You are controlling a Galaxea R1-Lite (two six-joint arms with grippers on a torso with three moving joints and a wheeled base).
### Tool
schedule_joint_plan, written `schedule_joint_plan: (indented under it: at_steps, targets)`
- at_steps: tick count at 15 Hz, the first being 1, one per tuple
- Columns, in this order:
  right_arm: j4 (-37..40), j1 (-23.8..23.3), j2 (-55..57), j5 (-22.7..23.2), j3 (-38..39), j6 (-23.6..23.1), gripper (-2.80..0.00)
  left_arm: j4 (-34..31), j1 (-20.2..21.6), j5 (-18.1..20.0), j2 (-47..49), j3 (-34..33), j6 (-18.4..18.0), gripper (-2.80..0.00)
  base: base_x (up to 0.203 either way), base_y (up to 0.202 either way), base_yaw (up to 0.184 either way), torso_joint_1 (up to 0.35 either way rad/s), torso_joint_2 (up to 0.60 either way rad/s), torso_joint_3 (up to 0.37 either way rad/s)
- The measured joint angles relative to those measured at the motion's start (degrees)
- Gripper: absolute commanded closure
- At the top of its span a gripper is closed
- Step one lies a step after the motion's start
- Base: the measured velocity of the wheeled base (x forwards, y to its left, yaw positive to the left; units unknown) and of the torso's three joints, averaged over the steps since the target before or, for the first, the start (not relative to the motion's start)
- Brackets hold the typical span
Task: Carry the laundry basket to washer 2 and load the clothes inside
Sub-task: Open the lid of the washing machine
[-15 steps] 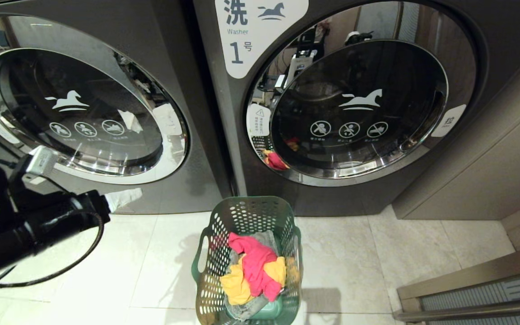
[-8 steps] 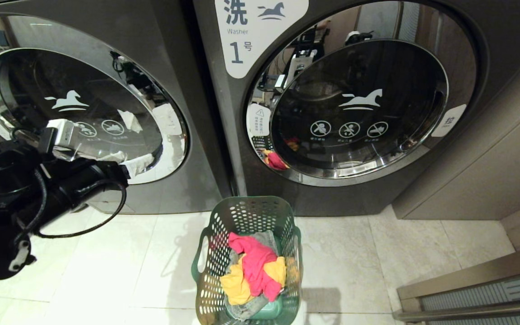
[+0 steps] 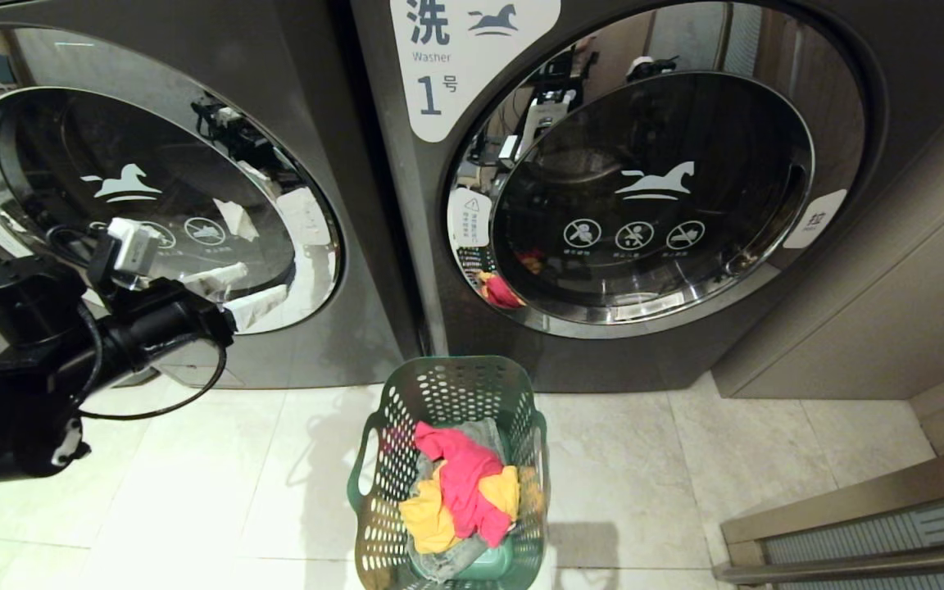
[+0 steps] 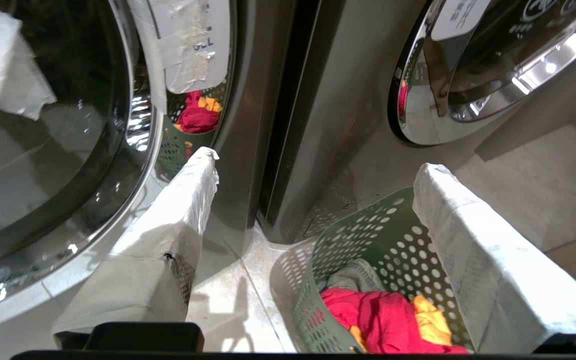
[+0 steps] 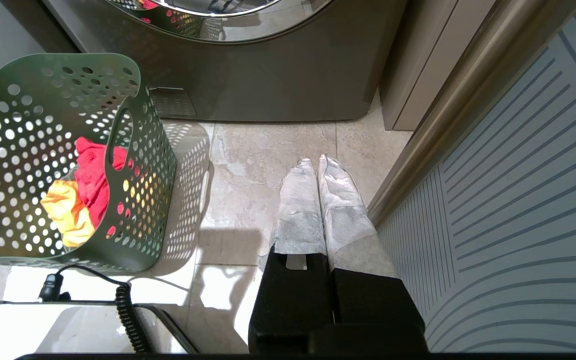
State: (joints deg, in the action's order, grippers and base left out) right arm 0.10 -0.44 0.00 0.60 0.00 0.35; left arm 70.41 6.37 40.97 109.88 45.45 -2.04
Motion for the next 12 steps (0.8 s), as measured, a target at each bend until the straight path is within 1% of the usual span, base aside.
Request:
schedule_joint_plan:
  at_steps: [4, 6, 8, 12]
  targets:
    - [0.0, 0.0, 0.0, 0.0, 0.0, 0.0, 0.0, 6.2, 0.6, 0.1, 5.8, 3.2, -3.9, -2.8, 0.0, 0.0, 0.0, 0.0, 0.0, 0.0]
    - [0.0, 0.0, 0.0, 0.0, 0.0, 0.0, 0.0, 8.8, 0.9, -0.8, 8.0, 4.7, -5.1, -2.8, 0.0, 0.0, 0.0, 0.0, 0.0, 0.0]
    - [0.0, 0.0, 0.0, 0.0, 0.0, 0.0, 0.0, 10.6, 0.9, -1.3, 9.9, 6.2, -5.3, -2.8, 0.0, 0.0, 0.0, 0.0, 0.0, 0.0]
    - [0.0, 0.0, 0.0, 0.0, 0.0, 0.0, 0.0, 10.3, 0.6, -3.8, 13.6, 13.6, -4.8, -2.8, 0.0, 0.0, 0.0, 0.0, 0.0, 0.0]
